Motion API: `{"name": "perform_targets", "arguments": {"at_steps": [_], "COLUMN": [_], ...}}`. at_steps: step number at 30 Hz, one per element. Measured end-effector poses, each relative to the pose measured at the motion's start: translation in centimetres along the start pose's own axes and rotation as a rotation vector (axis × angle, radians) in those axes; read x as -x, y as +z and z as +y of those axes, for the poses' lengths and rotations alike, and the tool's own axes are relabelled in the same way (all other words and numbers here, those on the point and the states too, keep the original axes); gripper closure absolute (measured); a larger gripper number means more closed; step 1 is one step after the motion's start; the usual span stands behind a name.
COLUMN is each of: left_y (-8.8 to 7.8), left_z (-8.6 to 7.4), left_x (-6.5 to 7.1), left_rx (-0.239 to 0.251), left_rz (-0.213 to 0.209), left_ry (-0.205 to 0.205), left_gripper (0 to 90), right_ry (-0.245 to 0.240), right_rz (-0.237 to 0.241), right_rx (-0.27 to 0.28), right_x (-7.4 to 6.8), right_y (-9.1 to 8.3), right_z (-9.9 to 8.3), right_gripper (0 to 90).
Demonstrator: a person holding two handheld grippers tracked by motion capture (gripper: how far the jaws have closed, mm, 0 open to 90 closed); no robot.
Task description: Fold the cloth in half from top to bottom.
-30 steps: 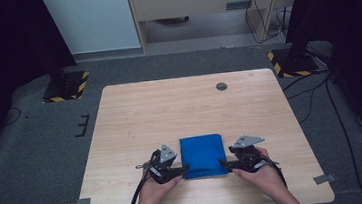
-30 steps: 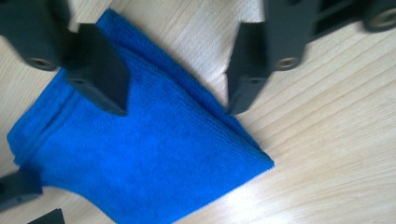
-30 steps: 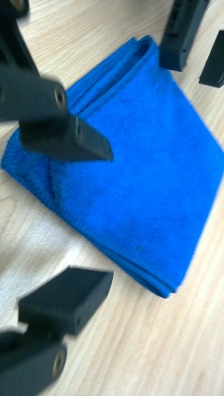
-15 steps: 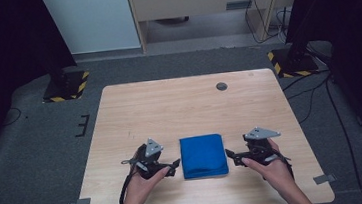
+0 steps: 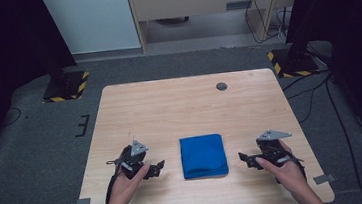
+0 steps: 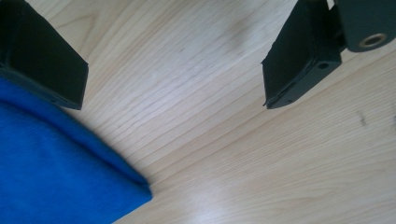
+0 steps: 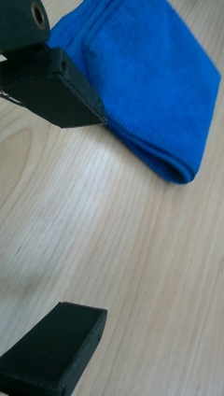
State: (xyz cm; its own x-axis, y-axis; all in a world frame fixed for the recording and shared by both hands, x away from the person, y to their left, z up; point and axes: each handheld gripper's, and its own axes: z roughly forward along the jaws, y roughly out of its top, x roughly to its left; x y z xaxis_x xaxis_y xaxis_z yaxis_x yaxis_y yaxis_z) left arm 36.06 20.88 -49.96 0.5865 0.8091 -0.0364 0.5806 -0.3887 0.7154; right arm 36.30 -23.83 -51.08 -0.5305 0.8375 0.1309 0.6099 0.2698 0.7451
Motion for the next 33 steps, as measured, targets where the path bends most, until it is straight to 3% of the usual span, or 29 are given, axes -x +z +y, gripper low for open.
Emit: {"name": "perform_targets", "arguments": {"at_steps": [5, 10, 18, 27, 33], "left_y": [-0.2, -0.2, -0.1, 1.4, 2.4], "left_z": [-0.6, -1.1, -1.1, -0.7, -0.7], "left_x": [-1.4, -3.0, -5.1, -7.1, -7.7], "left_rx": [-0.011, -0.023, -0.028, -0.027, -0.031], "left_rz": [0.019, 0.046, 0.073, 0.093, 0.103], "left_ry": [-0.018, -0.044, -0.068, -0.092, -0.089], "left_gripper": [6.5, 6.9, 7.0, 7.1, 7.1], "right_ry": [0.028, 0.027, 0.047, 0.102, 0.126], "right_rz": [-0.023, -0.048, -0.066, -0.099, -0.131], "right_rx": [-0.021, -0.019, -0.026, -0.011, -0.019], "right_x": [1.5, 2.8, 4.1, 5.7, 6.4], "right_y": [0.2, 0.7, 2.0, 3.2, 3.8], "right_z": [-0.4, -0.5, 0.5, 2.1, 2.2], "right_gripper": [6.7, 6.5, 6.8, 7.7, 7.9]}}
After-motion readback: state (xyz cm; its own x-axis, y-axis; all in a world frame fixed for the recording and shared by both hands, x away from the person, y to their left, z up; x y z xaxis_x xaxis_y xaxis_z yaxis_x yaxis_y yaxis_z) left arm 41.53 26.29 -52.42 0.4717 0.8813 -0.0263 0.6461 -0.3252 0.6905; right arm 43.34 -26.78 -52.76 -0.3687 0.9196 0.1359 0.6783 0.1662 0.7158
